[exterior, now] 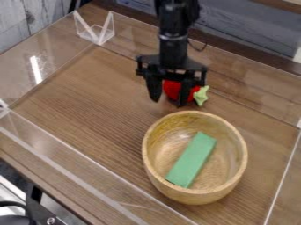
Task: Move the red object to the left side of the table
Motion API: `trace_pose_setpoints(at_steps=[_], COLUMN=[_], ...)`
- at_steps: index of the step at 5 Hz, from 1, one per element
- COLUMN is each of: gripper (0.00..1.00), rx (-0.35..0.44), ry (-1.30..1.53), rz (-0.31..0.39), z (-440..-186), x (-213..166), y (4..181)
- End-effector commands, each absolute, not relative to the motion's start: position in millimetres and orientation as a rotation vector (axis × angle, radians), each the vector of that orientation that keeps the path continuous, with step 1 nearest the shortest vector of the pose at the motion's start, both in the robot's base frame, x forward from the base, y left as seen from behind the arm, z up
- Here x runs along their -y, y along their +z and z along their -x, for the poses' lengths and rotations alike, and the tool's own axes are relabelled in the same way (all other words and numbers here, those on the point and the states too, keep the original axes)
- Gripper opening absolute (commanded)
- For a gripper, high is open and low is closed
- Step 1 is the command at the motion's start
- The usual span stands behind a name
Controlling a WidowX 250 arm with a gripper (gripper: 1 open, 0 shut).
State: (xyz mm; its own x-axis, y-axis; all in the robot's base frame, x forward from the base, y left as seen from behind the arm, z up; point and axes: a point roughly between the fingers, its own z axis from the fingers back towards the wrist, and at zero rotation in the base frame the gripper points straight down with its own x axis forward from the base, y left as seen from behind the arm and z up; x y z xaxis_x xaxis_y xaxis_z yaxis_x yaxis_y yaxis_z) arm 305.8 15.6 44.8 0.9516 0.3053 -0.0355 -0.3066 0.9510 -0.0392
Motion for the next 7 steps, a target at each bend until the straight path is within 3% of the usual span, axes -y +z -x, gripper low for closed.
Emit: trace_pose_setpoints(at_steps=[1,4,5,7], gripper=[0.0,0.0,1.0,1.0], rx=[0.058,0.203,0.194,0.154], ry=[0.372,0.243,0.25,0.275], rz=[0.057,0.135,0.122,0.092], z=[-309.9,-310.3,-311.3,-312.5], x=[-22.3,0.1,-1.0,6.2], y=[65.0,149.6,134.1,87.9])
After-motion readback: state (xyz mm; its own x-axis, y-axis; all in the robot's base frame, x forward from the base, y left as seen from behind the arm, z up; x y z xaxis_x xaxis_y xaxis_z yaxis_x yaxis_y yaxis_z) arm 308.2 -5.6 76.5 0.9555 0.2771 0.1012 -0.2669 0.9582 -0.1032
